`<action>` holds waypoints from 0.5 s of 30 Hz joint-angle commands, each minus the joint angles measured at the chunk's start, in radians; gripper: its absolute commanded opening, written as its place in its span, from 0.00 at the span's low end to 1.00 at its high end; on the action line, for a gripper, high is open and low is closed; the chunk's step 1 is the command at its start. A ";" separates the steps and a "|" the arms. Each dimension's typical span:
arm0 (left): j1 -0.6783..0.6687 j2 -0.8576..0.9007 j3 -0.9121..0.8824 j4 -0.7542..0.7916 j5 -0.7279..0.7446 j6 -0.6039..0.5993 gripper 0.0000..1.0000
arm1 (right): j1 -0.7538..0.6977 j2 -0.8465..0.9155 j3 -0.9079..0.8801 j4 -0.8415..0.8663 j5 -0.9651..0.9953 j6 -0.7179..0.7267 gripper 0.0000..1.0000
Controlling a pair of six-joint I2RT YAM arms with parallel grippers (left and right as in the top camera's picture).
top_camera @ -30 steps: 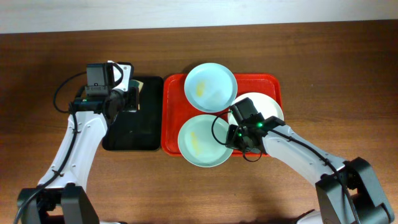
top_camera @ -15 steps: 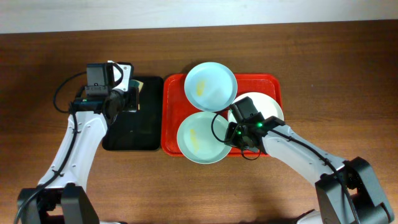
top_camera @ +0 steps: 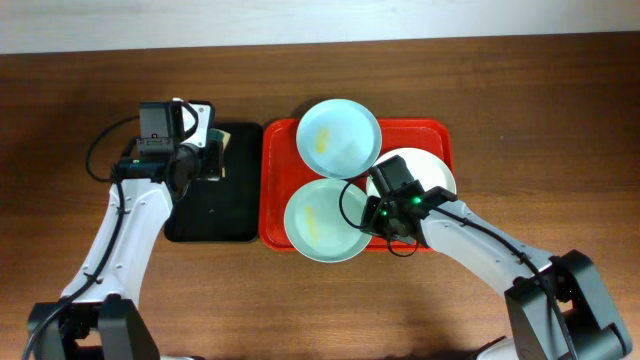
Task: Clean dirty plates on tray and stack at the side
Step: 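Grip the light-blue plate rim with the right gripper and hold it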
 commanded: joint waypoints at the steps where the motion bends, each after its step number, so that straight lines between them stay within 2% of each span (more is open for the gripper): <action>1: 0.000 0.003 -0.003 -0.009 0.011 -0.055 0.00 | 0.005 0.011 -0.010 0.003 0.039 0.012 0.04; 10: -0.018 0.003 0.003 -0.053 -0.001 -0.083 0.00 | 0.006 0.011 -0.010 0.008 0.039 0.012 0.04; 15: -0.041 0.003 0.021 -0.108 -0.175 -0.152 0.00 | 0.006 0.011 -0.010 0.010 0.039 0.012 0.04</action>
